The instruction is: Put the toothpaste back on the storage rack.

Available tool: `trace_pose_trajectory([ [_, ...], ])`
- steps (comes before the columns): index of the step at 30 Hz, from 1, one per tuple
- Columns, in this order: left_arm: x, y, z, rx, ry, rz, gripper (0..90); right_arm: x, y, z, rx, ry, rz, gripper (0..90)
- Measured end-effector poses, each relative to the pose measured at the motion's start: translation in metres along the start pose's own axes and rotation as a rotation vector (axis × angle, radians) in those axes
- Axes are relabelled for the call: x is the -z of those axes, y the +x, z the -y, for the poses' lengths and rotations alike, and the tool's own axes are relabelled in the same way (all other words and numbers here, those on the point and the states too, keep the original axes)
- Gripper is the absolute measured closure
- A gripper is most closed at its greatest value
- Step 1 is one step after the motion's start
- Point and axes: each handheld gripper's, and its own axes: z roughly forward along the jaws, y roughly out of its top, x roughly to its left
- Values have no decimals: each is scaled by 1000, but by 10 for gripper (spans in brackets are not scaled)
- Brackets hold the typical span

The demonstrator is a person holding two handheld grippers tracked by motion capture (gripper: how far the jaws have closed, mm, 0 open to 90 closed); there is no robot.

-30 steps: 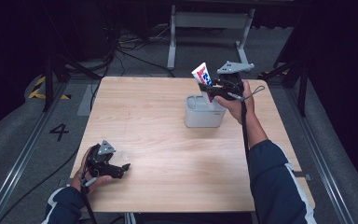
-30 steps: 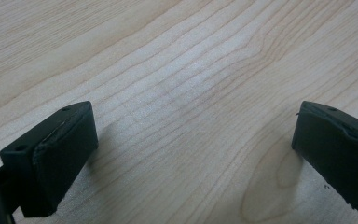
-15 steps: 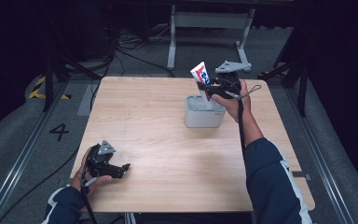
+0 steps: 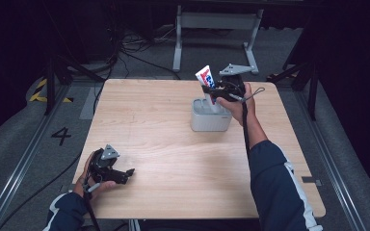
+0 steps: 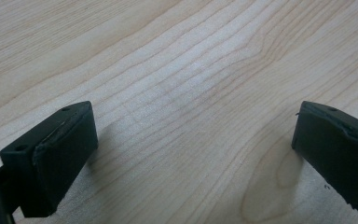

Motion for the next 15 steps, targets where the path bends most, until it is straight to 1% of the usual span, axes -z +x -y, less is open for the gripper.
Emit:
trace_pose_trajectory([
  [3, 0, 0, 0, 0, 0, 0, 5, -2, -1, 2, -10, 1, -5, 632],
  [5, 0, 0, 0, 0, 0, 0, 5, -3, -1, 4, -1, 8, -4, 631],
  [9, 0, 0, 0, -2, 2, 0, 6, -4, -1, 7, -13, 7, -6, 629],
  [15, 0, 0, 0, -3, 3, 0, 5, -6, -3, 12, -6, 25, -2, 627],
])
